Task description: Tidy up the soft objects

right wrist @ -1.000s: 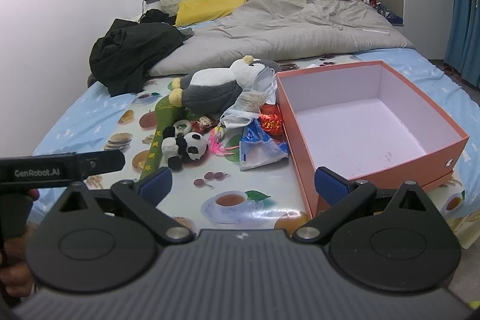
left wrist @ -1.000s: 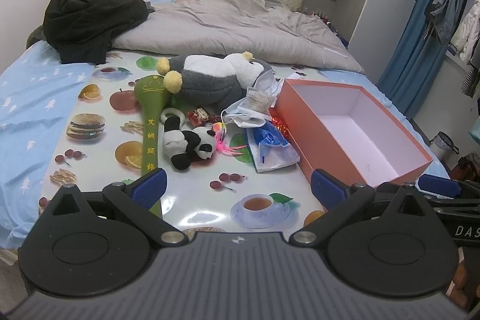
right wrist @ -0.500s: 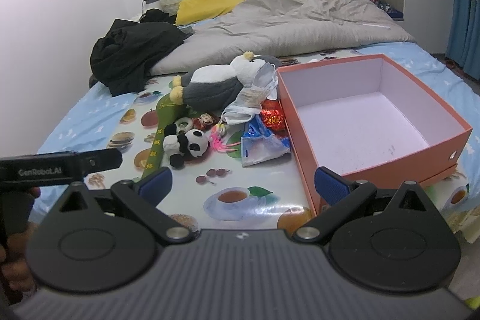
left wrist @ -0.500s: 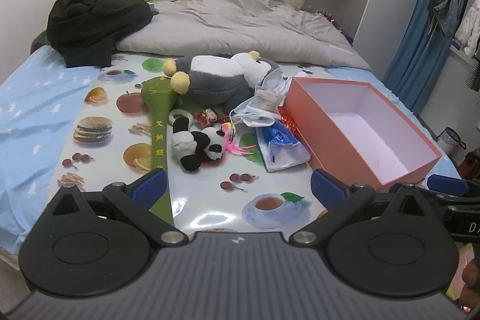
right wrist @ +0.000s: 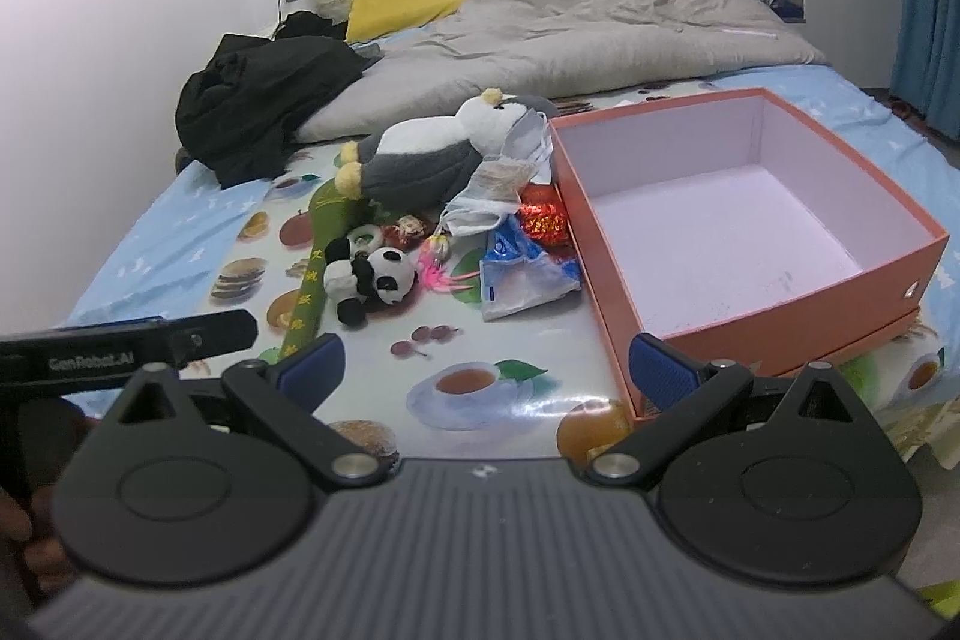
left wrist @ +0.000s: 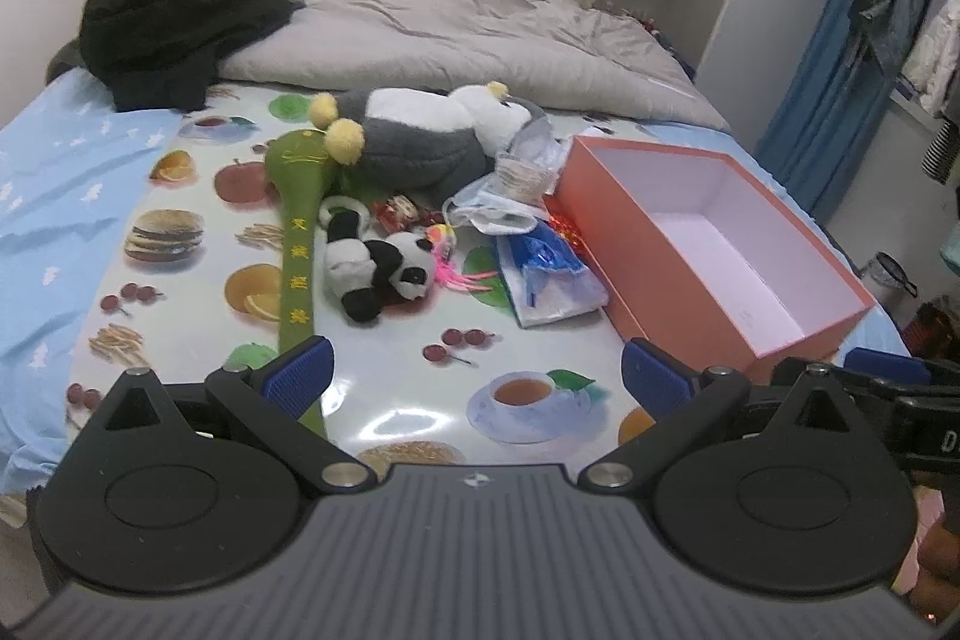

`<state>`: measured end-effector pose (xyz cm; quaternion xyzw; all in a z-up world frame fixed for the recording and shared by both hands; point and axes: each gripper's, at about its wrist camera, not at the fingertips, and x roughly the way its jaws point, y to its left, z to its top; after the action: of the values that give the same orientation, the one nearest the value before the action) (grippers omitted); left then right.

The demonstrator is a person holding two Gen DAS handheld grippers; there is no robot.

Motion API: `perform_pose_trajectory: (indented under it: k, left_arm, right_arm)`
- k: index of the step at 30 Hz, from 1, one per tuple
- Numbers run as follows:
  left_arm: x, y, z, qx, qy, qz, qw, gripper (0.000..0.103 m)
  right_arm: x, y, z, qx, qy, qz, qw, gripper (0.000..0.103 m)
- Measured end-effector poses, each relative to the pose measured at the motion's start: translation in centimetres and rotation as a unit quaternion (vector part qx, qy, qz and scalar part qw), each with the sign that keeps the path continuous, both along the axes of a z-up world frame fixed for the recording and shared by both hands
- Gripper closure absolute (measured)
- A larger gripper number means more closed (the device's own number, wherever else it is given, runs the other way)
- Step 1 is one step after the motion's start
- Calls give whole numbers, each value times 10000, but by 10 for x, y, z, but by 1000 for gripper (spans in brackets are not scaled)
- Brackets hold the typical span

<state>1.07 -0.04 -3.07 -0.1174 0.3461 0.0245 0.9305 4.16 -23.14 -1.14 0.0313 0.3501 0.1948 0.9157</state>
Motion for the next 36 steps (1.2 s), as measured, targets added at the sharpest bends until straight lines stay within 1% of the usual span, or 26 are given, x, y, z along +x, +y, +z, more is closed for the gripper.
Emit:
perform_pose_trajectory:
  k: [3,7,10,13,18,22,26,31,36]
  left_arm:
    - [0,-3,-3,18,-43,-25,10000,0]
    - [1,-2,-11,-200,-47,-32,9998,0]
    - [6,0,-18,-274,-11,1,9996,0]
    - [10,1,-25,-213,-25,19,9998,0]
    - [24,9,-37,-157,131,-125,9997,0]
    - [39,20,-46,17,166,-142,9998,0]
    - [59,32,-58,38,280,-232,9993,0]
    - [88,40,-76,398,478,-313,9976,0]
    - [117,45,-96,760,693,-406,9939,0]
  right_arm:
    - [0,1,-3,-142,-67,-121,9998,0]
    - [2,-5,-7,29,30,-78,10000,0]
    - [3,-3,-9,38,44,-66,10000,0]
    - [5,2,-13,-17,-35,-107,9999,0]
    - [12,6,-19,-97,-93,-119,9998,0]
    - [24,11,-26,-142,-1,-122,9998,0]
    - [39,21,-36,-116,2,42,9999,0]
    - [62,41,-49,-113,114,293,9994,0]
    - [90,54,-61,-63,188,240,9995,1]
